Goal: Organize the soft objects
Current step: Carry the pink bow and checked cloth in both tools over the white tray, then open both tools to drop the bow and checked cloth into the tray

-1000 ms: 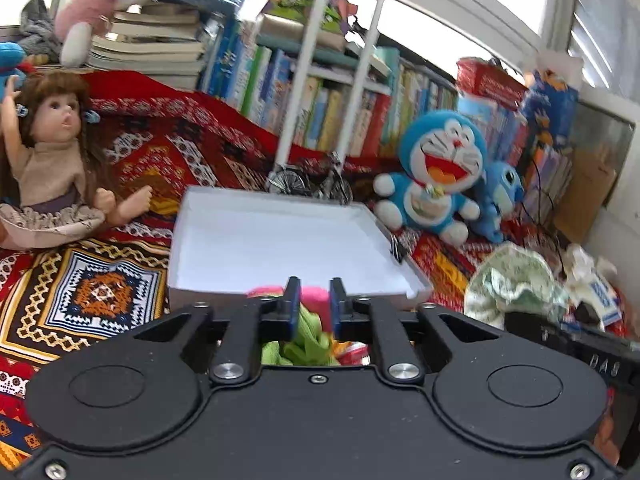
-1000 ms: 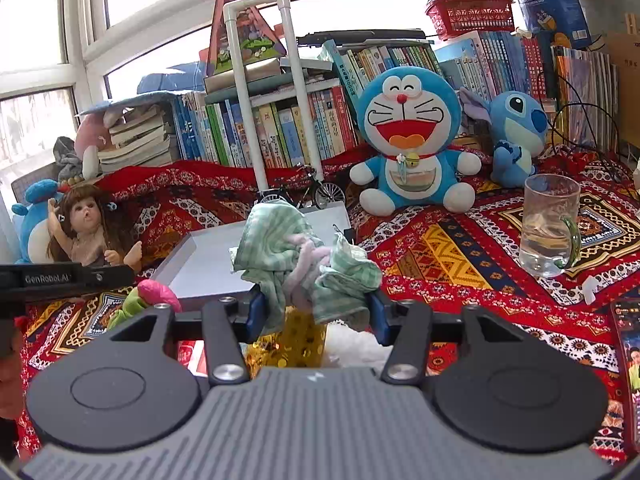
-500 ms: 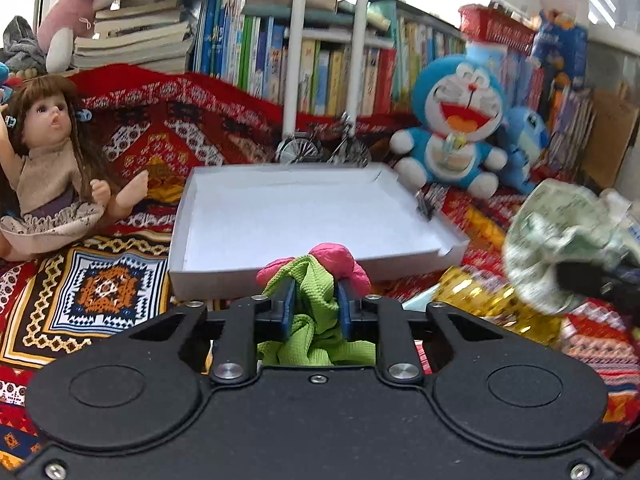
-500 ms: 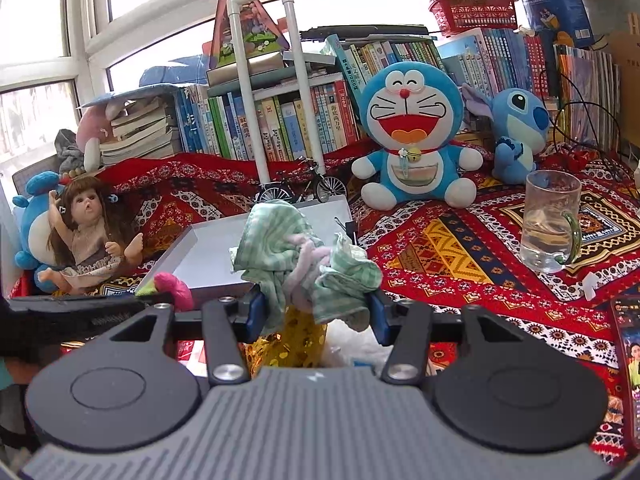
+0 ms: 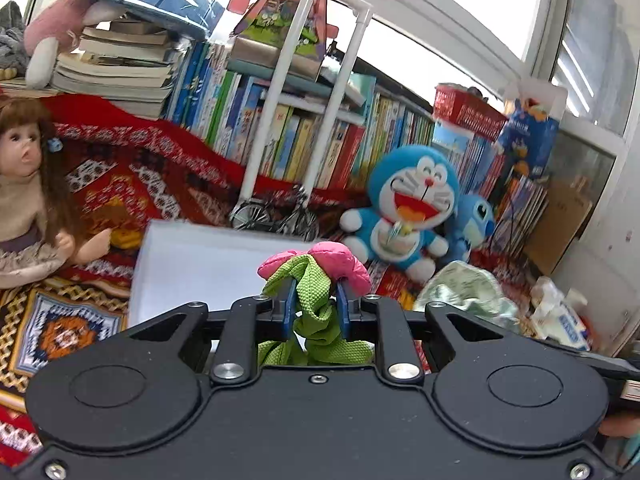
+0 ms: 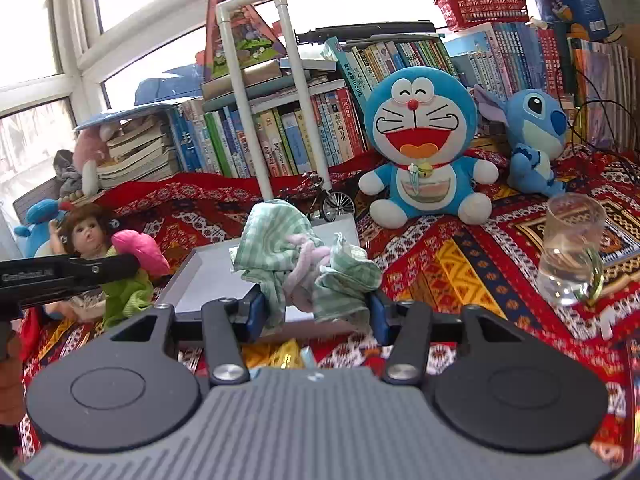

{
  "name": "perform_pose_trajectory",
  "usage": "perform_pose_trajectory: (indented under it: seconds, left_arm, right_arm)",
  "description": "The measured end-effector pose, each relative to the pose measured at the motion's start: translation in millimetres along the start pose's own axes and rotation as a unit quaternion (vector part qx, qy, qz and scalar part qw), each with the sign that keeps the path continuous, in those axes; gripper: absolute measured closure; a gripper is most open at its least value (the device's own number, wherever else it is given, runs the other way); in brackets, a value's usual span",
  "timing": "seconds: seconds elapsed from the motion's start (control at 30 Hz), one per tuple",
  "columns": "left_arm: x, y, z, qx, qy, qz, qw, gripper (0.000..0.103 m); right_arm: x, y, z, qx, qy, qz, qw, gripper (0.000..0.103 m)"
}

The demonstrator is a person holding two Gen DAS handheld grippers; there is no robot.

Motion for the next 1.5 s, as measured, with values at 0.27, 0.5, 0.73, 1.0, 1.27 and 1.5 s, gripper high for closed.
perform_pose_trajectory:
  seconds: [0.27,0.5,0.73,1.0,1.27,1.5]
  left_arm:
    - [22.0,-59.4,-4.0,-0.02,0.044,-0.032,0.9983,0.083]
    - [3.4,-114.5,-16.3,0.015,0.05,-0.081,0.9953,0.083]
    - [-19.8,-143.7,-24.2,0.03,0.052,-0.111,0.992,0.082]
    - [-28.6,-154.7,-19.4,0.03,0.039,-0.128,0.9906,0.081]
    - [-22.4,-142.3,-11.1,0.04,0.008,-0.111,0.993,0.06]
    - [-10.5,-105.6,-3.3,0.039,-0.009,-0.075,0.9964,0.039]
  right_arm:
    - [30.3,-84.2,-3.2,-0.01,-0.005,-0.107,0.994,0.047]
    - [8.7,-122.1,-0.6,-0.024,-0.008,-0.146,0.989,0.047]
    - [-2.0,-145.9,2.5,-0.05,0.008,-0.16,0.986,0.046]
    - [-13.7,-155.2,5.8,-0.058,0.026,-0.163,0.985,0.046]
    - [-4.5,-142.2,3.5,-0.029,0.021,-0.144,0.989,0.021]
    - [5.0,-111.3,-2.9,-0.01,0.027,-0.103,0.994,0.006]
Point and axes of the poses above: each gripper's, at about its wrist camera, not at the fingertips, and y roughly against the way its jaws point, z to its right, x to its top, the point moved 5 cm from there along -y, roughly the way its jaws point, and after that the axes turned 14 degrees about -y, right-handed, at the moved point
